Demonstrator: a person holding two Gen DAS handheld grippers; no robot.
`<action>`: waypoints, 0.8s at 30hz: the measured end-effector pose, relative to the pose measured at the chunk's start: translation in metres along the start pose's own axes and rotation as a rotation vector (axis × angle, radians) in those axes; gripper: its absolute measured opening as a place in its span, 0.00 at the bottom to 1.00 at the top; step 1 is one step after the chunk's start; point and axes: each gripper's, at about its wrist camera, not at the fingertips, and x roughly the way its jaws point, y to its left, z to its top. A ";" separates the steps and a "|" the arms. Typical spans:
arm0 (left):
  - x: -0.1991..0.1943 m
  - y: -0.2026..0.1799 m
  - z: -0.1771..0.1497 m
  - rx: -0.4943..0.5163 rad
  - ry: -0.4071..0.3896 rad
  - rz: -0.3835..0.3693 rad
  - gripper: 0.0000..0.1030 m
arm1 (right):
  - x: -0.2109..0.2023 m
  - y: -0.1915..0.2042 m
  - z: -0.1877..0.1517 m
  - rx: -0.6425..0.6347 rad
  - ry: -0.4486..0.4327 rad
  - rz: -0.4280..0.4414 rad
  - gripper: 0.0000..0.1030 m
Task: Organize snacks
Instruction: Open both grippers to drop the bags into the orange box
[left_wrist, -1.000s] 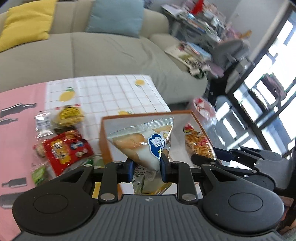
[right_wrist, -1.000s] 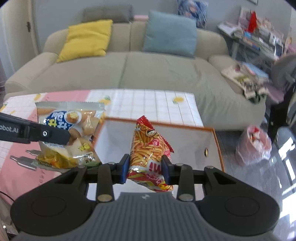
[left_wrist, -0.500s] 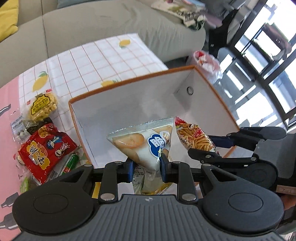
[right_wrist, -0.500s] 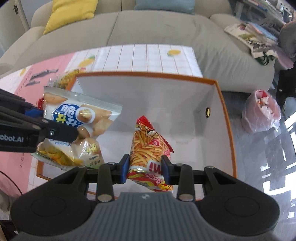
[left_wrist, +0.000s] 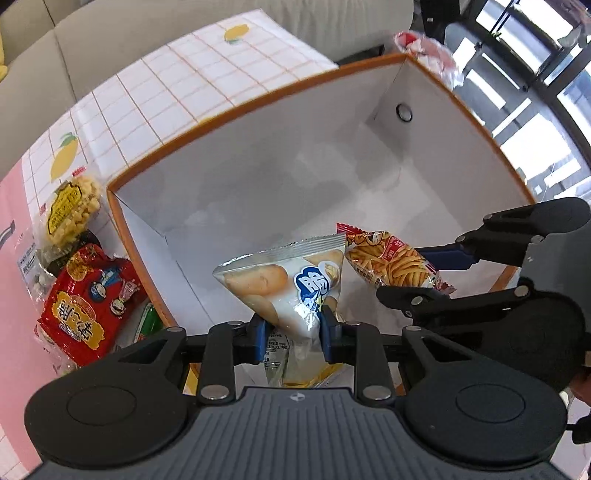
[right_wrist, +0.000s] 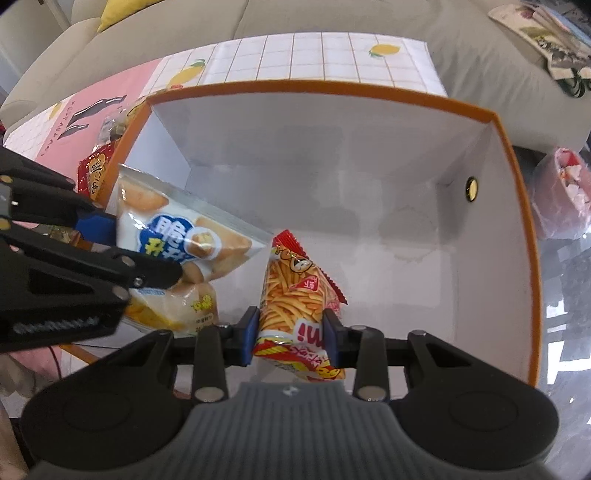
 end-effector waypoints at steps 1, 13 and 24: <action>0.002 0.000 0.000 0.008 0.007 0.000 0.30 | 0.001 0.000 0.000 0.002 0.005 0.006 0.33; 0.009 0.001 -0.001 0.018 0.038 0.020 0.40 | 0.002 0.000 0.003 -0.006 0.014 -0.001 0.38; -0.015 0.003 -0.005 0.011 -0.032 0.035 0.62 | -0.014 0.002 0.001 0.001 -0.013 -0.025 0.49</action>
